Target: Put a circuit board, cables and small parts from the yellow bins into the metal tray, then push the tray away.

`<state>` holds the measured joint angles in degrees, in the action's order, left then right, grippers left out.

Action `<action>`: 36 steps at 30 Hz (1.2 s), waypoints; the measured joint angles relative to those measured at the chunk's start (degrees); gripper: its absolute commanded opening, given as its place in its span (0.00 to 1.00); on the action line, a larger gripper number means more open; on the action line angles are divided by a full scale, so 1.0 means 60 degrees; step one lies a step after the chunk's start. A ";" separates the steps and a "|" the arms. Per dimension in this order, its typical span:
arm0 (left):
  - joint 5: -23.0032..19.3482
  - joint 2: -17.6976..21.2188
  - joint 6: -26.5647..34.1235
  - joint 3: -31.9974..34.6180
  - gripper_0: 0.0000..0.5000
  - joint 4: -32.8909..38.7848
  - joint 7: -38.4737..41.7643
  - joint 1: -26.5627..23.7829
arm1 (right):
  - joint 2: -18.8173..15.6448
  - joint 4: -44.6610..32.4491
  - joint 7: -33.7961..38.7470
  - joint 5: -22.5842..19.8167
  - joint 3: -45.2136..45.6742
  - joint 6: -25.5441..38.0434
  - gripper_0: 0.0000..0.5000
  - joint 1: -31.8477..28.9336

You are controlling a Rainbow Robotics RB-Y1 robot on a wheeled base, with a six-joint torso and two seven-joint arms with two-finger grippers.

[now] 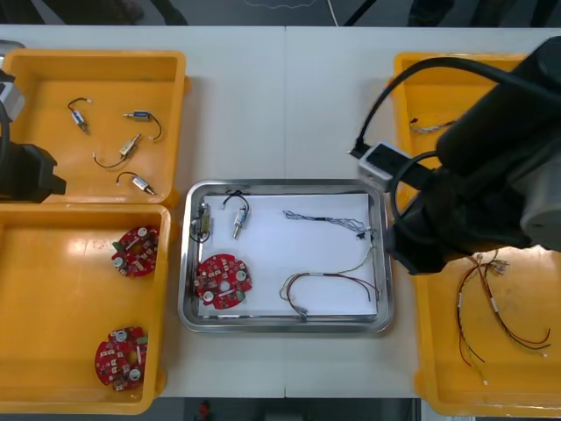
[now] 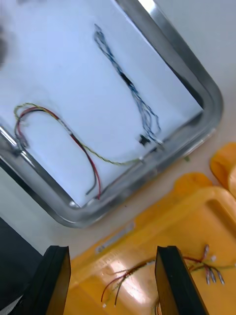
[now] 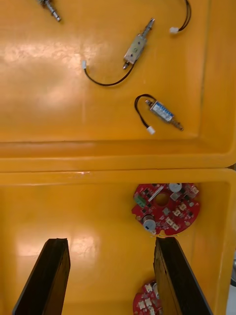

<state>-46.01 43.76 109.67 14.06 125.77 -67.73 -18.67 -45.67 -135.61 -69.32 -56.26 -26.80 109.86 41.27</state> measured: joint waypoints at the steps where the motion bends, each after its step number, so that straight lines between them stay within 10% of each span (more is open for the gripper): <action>1: -0.0035 0.0033 0.0000 0.0076 1.00 0.0045 0.0000 0.0127 | 0.0215 0.0142 -0.0105 0.0055 -0.0180 -0.0002 1.00 0.0148; 17: -0.0678 0.0417 0.0000 0.1227 1.00 0.0631 0.0000 0.2083 | 0.2301 0.1746 -0.2815 0.1731 -0.3787 -0.0809 1.00 0.1768; 36: -0.0989 0.0423 0.0000 0.1539 1.00 0.0646 0.0000 0.2175 | 0.2727 0.2622 -0.2899 0.2731 -0.6441 -0.1983 1.00 0.1781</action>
<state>-51.95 46.30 109.67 23.29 129.65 -67.73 -5.62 -29.31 -119.88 -86.71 -39.88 -65.45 97.96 51.96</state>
